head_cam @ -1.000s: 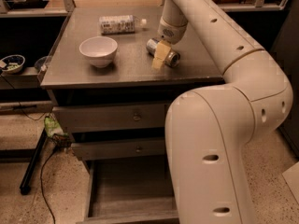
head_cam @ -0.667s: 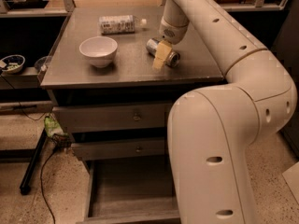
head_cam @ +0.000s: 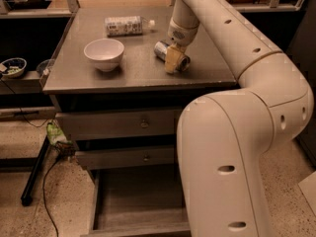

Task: Place redbull can into bottom drawer

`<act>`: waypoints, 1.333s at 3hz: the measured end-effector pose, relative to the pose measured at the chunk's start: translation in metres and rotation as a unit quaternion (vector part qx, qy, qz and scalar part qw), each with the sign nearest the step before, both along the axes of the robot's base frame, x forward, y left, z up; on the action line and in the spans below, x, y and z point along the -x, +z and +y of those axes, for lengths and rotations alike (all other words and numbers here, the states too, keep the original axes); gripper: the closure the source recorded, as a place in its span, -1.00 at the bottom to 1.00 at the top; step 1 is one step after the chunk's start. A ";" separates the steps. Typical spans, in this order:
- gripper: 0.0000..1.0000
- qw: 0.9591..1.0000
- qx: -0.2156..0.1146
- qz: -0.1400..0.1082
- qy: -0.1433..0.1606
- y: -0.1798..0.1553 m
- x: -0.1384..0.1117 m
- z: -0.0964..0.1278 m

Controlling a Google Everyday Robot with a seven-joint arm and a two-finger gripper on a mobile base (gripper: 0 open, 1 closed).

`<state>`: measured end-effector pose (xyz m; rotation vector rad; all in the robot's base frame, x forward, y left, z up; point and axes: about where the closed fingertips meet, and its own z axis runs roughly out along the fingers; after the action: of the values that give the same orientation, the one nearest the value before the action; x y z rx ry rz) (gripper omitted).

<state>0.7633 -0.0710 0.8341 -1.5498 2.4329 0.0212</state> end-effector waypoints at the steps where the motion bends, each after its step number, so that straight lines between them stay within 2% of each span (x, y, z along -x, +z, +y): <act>1: 0.47 1.000 0.000 0.000 0.000 0.000 0.000 0.000; 2: 0.93 1.000 0.000 0.000 0.000 0.000 0.000 0.000; 4: 1.00 1.000 -0.002 -0.002 0.000 0.001 -0.001 0.001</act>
Offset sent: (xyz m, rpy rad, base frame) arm 0.0000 0.0000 0.0000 0.0000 0.0000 0.0000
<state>0.7648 -0.0699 0.8350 -1.5463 2.4284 0.0217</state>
